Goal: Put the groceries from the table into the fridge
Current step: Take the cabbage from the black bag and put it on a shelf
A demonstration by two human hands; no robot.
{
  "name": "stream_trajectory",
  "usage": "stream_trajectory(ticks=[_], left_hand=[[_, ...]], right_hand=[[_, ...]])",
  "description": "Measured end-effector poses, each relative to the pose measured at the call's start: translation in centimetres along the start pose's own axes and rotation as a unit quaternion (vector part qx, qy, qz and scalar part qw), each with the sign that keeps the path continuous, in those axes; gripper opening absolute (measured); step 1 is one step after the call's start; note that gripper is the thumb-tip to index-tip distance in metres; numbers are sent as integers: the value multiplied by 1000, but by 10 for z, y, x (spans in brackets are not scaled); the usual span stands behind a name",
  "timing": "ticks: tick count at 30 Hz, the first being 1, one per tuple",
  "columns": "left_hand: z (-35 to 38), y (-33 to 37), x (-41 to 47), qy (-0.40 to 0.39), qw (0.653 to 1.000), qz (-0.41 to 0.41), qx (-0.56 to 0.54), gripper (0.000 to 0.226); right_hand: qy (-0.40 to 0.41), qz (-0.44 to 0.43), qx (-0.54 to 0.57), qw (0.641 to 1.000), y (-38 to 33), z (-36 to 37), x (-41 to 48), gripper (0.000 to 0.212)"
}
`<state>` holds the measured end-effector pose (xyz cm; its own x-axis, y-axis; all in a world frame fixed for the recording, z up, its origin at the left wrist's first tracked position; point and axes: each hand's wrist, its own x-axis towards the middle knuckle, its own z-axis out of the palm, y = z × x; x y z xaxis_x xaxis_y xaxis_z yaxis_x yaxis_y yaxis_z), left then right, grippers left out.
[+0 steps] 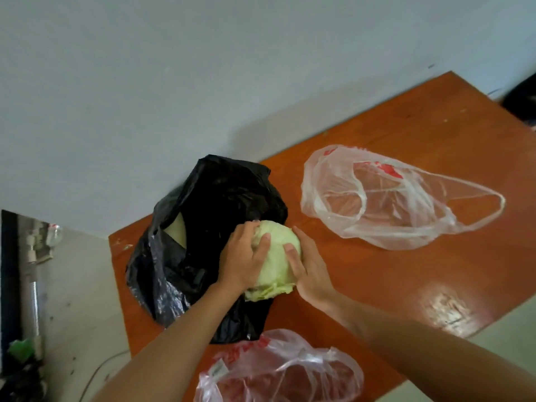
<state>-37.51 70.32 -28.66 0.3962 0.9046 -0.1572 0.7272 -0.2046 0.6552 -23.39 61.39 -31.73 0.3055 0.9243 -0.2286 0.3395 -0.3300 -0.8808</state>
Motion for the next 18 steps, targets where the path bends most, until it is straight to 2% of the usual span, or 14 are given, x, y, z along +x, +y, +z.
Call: stream_trajectory(ticks=[4, 6, 11, 15, 18], left_hand=[[-15, -13, -23, 90, 995, -37, -25, 40], [-21, -19, -20, 98, 993, -46, -55, 36], [-21, -28, -9, -60, 990, -78, -101, 39], [-24, -34, -16, -54, 992, -95, -70, 50], [-23, -39, -26, -66, 991, -116, -27, 38]], right_hand=[[-73, -126, -69, 987, 1, -2, 7, 65], [-107, -128, -65, 984, 1, -2, 11, 71], [-1, 7, 50, 999, -11, 21, -4, 78], [5, 91, 66, 994, -27, 36, -18, 85], [24, 165, 110, 980, -30, 42, -16, 86]])
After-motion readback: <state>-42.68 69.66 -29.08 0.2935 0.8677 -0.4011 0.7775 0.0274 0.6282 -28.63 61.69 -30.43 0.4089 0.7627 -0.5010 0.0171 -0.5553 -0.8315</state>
